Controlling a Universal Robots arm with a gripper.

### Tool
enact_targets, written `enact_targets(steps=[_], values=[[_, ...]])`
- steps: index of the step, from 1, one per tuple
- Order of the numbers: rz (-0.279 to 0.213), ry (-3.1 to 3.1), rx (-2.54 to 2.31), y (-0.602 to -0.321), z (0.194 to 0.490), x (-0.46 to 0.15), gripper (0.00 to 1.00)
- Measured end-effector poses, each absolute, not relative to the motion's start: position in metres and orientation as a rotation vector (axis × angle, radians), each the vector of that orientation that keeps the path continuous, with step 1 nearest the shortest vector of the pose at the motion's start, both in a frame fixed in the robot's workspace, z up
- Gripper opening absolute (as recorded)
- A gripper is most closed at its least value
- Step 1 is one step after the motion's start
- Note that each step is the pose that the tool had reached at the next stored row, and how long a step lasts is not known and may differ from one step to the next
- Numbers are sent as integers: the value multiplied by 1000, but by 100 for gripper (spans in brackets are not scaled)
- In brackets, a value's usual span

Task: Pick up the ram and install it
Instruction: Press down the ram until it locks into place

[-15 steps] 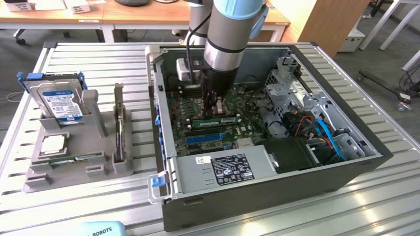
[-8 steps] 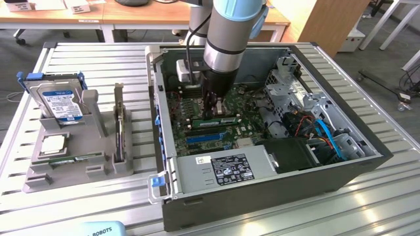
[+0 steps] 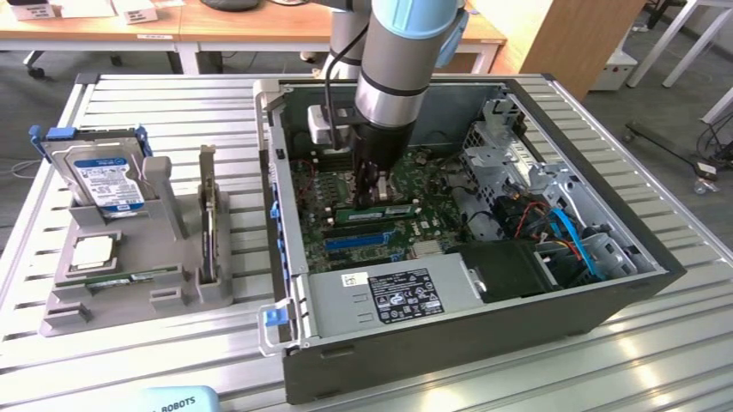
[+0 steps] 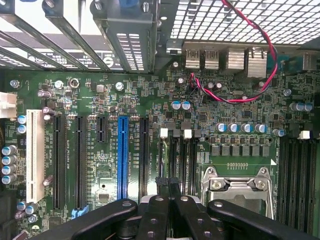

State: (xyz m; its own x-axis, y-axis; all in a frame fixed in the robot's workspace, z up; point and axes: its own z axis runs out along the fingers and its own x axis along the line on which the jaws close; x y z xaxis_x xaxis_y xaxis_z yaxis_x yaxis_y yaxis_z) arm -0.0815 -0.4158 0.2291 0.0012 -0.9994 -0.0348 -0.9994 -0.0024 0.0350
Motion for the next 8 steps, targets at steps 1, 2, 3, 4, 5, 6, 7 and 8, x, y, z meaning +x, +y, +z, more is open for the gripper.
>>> enact_targets(steps=[1, 2, 3, 4, 5, 6, 7, 8], values=[[-78, -2219, 2223, -416, 229, -82, 10], [-78, -2219, 2223, -416, 229, -82, 10], [-78, -2219, 2223, -416, 228, -81, 10], [-78, -2219, 2223, -416, 228, -81, 10], [-78, -2219, 2223, -416, 228, -82, 10], [-78, -2219, 2223, -416, 228, -82, 10], [-78, -2219, 2223, -416, 227, -82, 10], [-78, -2219, 2223, -416, 227, -82, 10]])
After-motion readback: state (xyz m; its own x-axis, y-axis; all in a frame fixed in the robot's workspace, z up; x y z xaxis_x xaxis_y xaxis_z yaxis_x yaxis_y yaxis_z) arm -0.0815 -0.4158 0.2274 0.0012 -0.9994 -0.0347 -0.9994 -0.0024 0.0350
